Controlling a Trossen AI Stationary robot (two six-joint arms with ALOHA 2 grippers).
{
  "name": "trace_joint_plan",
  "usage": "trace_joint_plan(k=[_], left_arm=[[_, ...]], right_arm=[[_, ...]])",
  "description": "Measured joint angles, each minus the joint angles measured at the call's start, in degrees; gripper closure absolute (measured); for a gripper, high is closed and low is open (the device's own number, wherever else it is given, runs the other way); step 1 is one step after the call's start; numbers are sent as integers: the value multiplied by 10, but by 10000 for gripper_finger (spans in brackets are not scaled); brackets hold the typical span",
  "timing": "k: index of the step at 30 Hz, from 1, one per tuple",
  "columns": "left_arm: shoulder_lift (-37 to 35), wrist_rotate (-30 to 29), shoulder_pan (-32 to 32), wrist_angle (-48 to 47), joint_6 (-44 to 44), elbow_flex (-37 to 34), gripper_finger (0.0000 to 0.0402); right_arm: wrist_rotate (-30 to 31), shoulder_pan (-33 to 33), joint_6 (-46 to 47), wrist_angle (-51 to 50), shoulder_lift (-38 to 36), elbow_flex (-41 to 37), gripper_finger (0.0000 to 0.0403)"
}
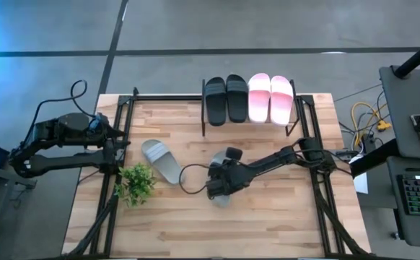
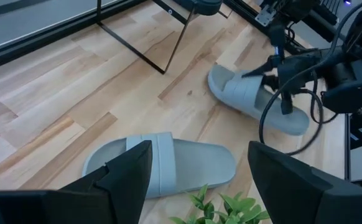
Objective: Pick and place slides into the shelf
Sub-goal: Move the right gray slide to the top center of the table
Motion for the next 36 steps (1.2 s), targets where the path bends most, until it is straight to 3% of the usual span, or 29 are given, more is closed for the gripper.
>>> trace_joint_plan(k=[12, 17, 29, 36], left_arm=[[0, -1, 0, 0, -13, 0, 152], [0, -1, 0, 0, -13, 0, 152], [0, -3, 0, 0, -13, 0, 152], [0, -3, 0, 0, -13, 0, 152]], right_arm=[[155, -56, -34, -63, 1, -27, 389], [139, -83, -57, -63, 1, -31, 382], [133, -83, -71, -61, 1, -38, 265], [127, -71, -68, -80, -1, -35, 230]])
